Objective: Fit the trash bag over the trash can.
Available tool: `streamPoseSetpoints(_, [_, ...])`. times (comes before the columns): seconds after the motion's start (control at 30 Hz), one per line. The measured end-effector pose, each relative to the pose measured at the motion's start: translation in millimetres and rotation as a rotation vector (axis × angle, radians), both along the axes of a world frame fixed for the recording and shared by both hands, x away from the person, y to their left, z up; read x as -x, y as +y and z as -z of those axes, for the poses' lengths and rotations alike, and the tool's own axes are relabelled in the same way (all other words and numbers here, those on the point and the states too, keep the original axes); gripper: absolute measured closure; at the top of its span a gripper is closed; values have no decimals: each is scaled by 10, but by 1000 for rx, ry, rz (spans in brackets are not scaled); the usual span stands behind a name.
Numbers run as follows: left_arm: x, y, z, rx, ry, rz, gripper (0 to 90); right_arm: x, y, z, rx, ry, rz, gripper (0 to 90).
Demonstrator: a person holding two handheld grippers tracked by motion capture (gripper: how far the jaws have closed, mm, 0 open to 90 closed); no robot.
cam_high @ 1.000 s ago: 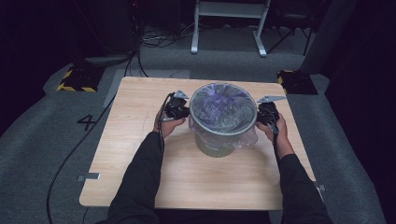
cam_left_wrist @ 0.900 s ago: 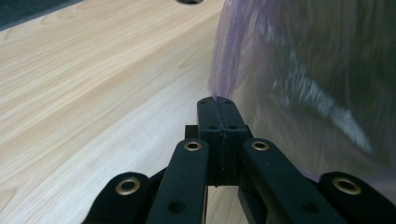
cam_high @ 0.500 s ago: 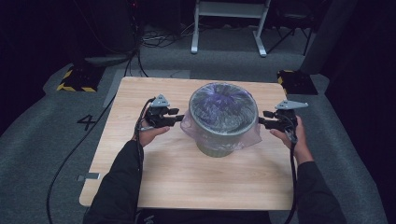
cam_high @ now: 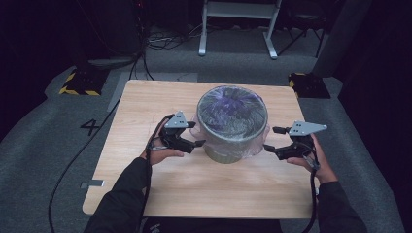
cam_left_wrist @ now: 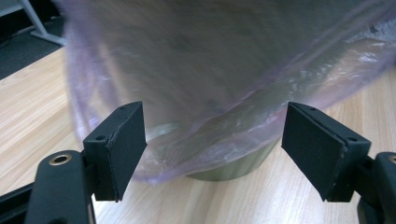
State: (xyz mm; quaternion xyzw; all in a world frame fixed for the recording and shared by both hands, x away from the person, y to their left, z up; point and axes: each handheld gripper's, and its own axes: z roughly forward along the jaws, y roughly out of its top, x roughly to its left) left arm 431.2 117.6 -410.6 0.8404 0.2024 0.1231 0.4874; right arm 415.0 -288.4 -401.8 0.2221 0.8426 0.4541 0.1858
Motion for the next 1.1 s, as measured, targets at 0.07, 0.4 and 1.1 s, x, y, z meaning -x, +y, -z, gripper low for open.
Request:
streamPoseSetpoints(0.07, [-7,-38,4,-5,-11,-11,259,50,67,21,34,-35,-14,241])
streamPoseSetpoints(0.4, [-15,-42,61,-41,-34,-4,806,129,174,87,33,-117,1,792])
streamPoseSetpoints(1.1, [-77,-10,534,-197,63,-40,812,-68,204,642,238,150,-24,896])
